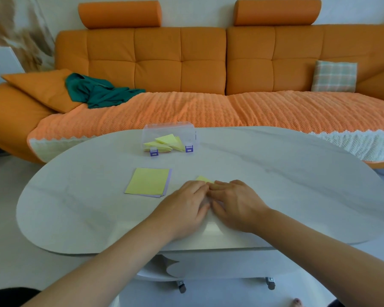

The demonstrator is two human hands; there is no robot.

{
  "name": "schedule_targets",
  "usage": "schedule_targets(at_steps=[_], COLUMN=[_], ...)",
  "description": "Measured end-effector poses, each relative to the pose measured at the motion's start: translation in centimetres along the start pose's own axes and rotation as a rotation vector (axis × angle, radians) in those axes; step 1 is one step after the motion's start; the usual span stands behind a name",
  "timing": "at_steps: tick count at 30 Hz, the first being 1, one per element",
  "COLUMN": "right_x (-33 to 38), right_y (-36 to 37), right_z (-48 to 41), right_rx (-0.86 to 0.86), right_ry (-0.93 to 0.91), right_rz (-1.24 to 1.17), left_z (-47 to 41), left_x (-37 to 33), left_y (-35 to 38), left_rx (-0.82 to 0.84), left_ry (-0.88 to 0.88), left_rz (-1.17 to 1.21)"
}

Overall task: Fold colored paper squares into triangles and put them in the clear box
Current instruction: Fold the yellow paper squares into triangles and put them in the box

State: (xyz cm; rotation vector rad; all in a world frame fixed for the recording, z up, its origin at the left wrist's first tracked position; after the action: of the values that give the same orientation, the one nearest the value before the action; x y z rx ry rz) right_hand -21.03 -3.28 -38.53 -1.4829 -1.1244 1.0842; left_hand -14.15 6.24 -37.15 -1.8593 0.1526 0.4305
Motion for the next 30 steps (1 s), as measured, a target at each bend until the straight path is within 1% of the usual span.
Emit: schedule_targets(at_steps=[2, 5, 9, 15, 20, 25, 28, 30], right_x=[0.0, -0.3, -1.4, -3.6, -4.3, -4.7, -4.8, -5.0], right_y=[0.0, 0.2, 0.1, -0.8, -1.1, -1.5, -1.5, -1.7], right_z=[-0.1, 0.1, 0.6, 2.2, 3.2, 3.5, 3.3, 3.2], right_rx=[-0.001, 0.015, 0.032, 0.037, 0.008, -0.059, -0.058, -0.069], right_ry=[0.002, 0.010, 0.022, 0.128, 0.206, 0.250, 0.275, 0.288], right_rz=[-0.023, -0.040, 0.010, 0.014, 0.047, 0.077, 0.060, 0.013], left_z=[0.0, 0.2, 0.0, -0.3, -0.3, -0.4, -0.7, -1.1], left_x=[0.4, 0.7, 0.6, 0.5, 0.5, 0.6, 1.2, 2.0], left_y=[0.6, 0.8, 1.1, 1.3, 1.5, 1.4, 1.0, 0.5], left_rx=[0.002, -0.019, 0.018, 0.073, 0.064, 0.046, 0.038, 0.021], left_ry=[-0.025, -0.062, -0.063, -0.057, -0.049, -0.037, -0.038, -0.071], left_rz=[0.033, 0.017, -0.076, -0.121, -0.115, -0.067, 0.047, 0.131])
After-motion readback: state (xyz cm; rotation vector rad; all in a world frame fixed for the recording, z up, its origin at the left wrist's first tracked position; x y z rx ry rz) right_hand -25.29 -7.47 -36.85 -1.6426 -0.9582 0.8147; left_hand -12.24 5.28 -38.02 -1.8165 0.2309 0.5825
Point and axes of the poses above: each hand's wrist, its own z-axis away from the middle knuckle, its own y-axis out of the palm, x = y × z, the point moved 7 cm from there along -z, towards the middle knuckle, and after that the axes turned 8 degrees about z, right-handed, at the moved point
